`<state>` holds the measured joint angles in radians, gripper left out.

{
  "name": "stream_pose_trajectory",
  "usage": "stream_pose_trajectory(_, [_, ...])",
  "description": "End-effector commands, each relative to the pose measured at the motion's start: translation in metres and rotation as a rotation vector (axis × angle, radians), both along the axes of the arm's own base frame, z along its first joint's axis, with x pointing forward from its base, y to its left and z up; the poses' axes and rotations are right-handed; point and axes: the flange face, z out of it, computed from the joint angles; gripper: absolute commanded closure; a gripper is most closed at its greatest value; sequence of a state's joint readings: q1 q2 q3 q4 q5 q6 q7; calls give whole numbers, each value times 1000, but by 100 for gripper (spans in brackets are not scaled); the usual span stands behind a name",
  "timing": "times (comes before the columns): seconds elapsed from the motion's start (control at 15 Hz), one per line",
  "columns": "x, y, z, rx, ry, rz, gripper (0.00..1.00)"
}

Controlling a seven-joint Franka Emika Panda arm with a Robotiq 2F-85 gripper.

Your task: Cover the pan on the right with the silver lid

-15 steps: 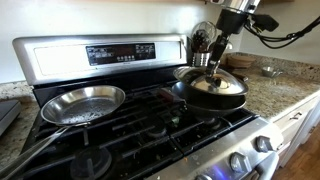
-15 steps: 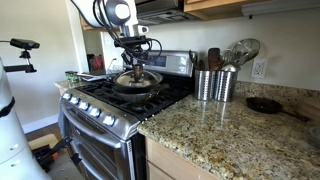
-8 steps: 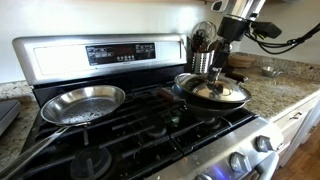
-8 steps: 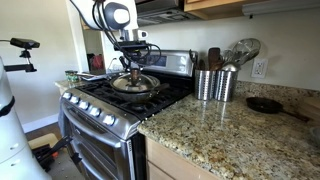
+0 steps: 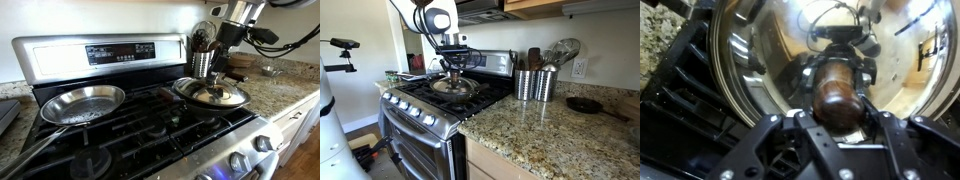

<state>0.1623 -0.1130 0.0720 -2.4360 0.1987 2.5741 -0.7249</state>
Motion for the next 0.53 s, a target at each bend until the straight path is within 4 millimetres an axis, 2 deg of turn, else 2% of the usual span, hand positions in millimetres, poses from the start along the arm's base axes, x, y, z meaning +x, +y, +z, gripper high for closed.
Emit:
stream_pose_trajectory(0.0, [0,-1,-5,-3,-43,27,79])
stream_pose_trajectory(0.33, [1,2,-16,-12,-49,45,79])
stream_pose_trajectory(0.47, [-1,2,-12,-14,-66,50,79])
